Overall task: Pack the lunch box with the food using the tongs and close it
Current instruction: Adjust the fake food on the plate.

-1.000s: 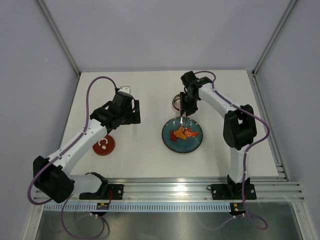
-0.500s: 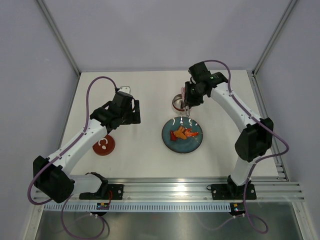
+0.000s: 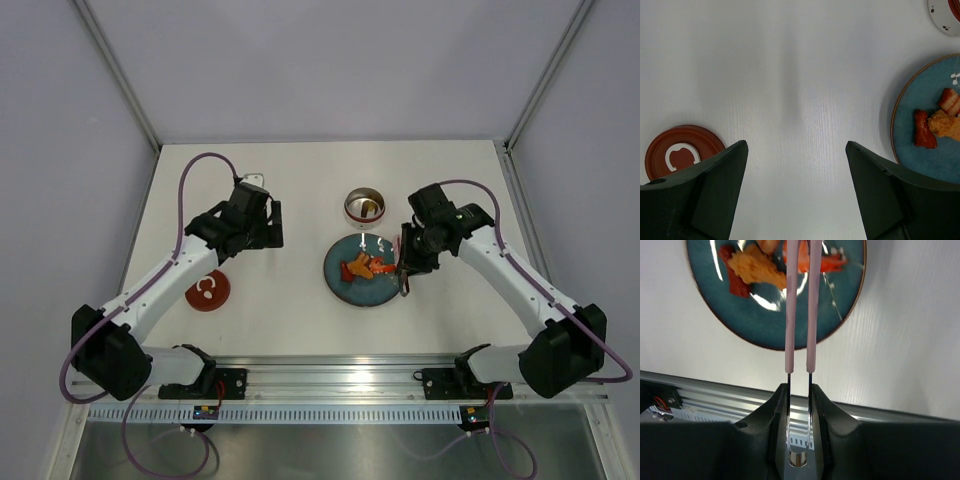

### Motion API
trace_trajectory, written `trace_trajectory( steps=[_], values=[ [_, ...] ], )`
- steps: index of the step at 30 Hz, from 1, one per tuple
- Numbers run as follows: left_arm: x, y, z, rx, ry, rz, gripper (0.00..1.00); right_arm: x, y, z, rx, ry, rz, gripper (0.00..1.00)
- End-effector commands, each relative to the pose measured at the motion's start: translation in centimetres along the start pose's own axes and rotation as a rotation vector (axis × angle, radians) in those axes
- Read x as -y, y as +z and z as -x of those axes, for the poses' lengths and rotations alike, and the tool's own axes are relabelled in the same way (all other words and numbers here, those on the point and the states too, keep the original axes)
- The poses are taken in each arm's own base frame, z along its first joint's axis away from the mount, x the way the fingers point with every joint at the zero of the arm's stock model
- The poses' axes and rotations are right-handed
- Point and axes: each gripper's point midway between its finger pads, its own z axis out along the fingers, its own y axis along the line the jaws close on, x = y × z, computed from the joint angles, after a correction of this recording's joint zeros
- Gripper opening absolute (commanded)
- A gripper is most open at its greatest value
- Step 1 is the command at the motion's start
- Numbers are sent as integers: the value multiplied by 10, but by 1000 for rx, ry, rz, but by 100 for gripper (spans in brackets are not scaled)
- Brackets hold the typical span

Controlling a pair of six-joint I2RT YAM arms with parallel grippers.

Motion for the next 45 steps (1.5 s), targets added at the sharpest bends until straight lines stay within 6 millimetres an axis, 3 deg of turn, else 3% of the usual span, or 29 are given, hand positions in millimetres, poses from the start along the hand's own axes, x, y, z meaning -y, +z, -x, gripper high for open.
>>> trace_trajectory(
  steps=[1, 7, 12, 17, 23, 32, 39, 45],
  values=[
    [11, 1, 17, 49, -27, -35, 84, 7, 0, -36, -75, 53, 21, 0],
    [15, 5, 15, 34, -40, -47, 84, 1, 10, -74, -170, 54, 68, 0],
    [14, 5, 15, 34, -39, -43, 84, -4, 26, -87, -232, 15, 59, 0],
    [11, 2, 16, 41, -35, -32, 84, -1, 37, -75, -203, 7, 18, 0],
    [8, 1, 13, 38, -34, -28, 84, 2, 35, -42, -91, -12, -56, 0],
    [5, -3, 14, 47, -31, -23, 84, 4, 64, 0, -54, 27, -76, 0],
    [4, -3, 13, 46, -19, -19, 84, 13, 79, -22, -130, 39, -71, 0],
    [5, 0, 10, 36, -20, -21, 84, 8, 61, -48, -175, 42, -45, 0]
  ],
)
